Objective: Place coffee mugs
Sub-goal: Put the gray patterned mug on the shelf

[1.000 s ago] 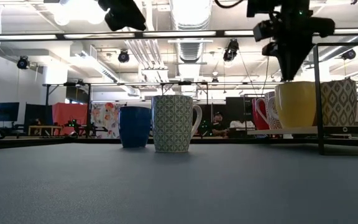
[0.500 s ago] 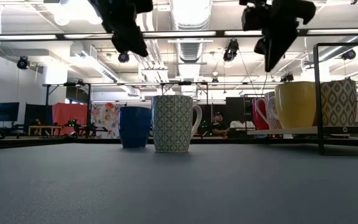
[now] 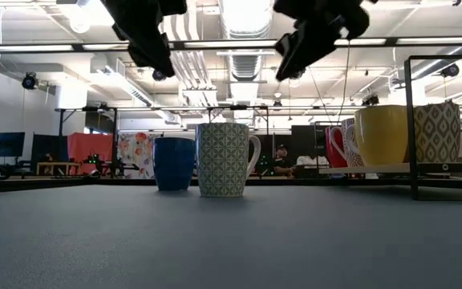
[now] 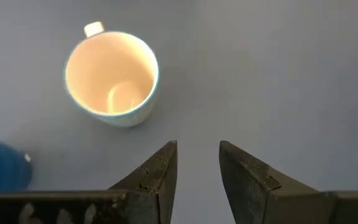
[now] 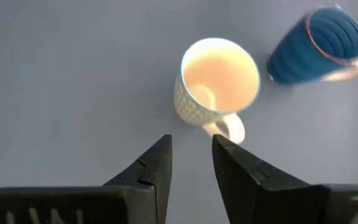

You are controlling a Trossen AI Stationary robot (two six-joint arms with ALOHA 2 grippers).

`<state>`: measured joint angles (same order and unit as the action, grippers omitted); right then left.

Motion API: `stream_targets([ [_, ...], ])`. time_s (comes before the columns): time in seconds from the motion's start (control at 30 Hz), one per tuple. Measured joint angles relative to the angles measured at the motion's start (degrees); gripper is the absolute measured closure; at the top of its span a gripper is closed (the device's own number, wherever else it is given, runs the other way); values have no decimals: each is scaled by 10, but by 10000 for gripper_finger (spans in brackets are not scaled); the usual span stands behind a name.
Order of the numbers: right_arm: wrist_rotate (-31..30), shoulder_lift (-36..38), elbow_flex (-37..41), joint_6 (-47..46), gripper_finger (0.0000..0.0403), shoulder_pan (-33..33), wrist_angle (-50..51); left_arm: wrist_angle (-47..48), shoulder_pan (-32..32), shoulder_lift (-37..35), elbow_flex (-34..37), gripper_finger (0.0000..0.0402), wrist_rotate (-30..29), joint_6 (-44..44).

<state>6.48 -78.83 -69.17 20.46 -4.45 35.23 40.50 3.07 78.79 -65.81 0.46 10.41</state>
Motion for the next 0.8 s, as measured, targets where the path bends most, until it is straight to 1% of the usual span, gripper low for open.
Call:
stream_targets([
  [0.17, 0, -57, 0, 58, 274, 2, -54, 1, 15, -39, 18, 299, -43, 47],
  [0.3, 0, -87, 0, 89, 259, 3, -101, 8, 26, -77, 32, 299, -66, 66],
  [0.57, 0, -139, 0, 118, 263, 12, -155, 10, 47, -153, 49, 299, -90, 79],
  [0.7, 0, -161, 0, 119, 263, 14, -180, 11, 51, -174, 49, 299, -91, 78],
  [0.8, 0, -178, -7, 121, 264, 14, -180, 11, 51, -180, 49, 299, -91, 77],
])
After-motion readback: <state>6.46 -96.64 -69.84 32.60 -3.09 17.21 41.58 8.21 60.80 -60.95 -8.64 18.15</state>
